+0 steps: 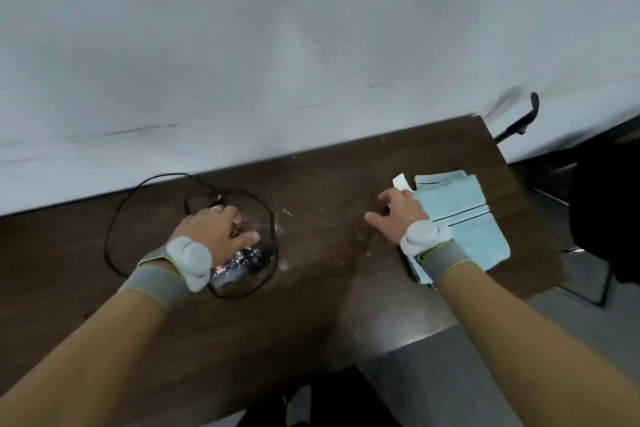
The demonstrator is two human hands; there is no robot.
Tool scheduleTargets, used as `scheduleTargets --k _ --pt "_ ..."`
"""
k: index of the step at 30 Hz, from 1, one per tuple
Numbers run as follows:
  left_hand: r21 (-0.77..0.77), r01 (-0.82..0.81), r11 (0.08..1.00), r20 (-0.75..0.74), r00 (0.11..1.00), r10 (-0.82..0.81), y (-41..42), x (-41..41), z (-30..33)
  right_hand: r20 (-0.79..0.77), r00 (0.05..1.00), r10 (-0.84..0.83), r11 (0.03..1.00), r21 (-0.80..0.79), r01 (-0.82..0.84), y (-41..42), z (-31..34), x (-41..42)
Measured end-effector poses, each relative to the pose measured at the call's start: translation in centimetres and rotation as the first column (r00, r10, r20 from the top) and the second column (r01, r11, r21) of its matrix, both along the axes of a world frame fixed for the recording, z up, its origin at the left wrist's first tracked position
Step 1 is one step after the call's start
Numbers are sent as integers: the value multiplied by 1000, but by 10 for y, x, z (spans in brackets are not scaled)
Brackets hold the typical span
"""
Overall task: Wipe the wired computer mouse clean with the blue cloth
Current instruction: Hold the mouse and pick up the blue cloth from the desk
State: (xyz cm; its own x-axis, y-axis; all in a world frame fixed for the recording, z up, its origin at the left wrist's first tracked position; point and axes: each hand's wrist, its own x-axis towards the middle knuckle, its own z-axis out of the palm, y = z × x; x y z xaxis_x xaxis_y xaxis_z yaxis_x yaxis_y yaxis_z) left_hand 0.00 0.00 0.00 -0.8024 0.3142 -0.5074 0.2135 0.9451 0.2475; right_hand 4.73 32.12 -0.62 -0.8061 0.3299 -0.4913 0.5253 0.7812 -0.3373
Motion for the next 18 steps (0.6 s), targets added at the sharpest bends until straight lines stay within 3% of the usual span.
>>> scheduleTargets --k 4,8,10,12,18 --pt "-69 38 997 -34 999 -40 -7 12 -10 -51 998 -24 934 354 41 17 -7 24" --pt "-62 25 998 -57 998 -29 -8 20 -16 31 974 -222 888 419 189 17 -16 33" --pt "-59 21 998 -45 999 -24 -10 25 -16 88 966 -242 894 408 186 14 -21 34" --pt "-51 14 999 -43 999 -17 -13 28 -16 39 978 -205 912 370 177 13 -24 32" --pt "-22 -48 999 -1 999 48 -19 37 -20 -68 991 -119 991 58 123 2 -21 25"
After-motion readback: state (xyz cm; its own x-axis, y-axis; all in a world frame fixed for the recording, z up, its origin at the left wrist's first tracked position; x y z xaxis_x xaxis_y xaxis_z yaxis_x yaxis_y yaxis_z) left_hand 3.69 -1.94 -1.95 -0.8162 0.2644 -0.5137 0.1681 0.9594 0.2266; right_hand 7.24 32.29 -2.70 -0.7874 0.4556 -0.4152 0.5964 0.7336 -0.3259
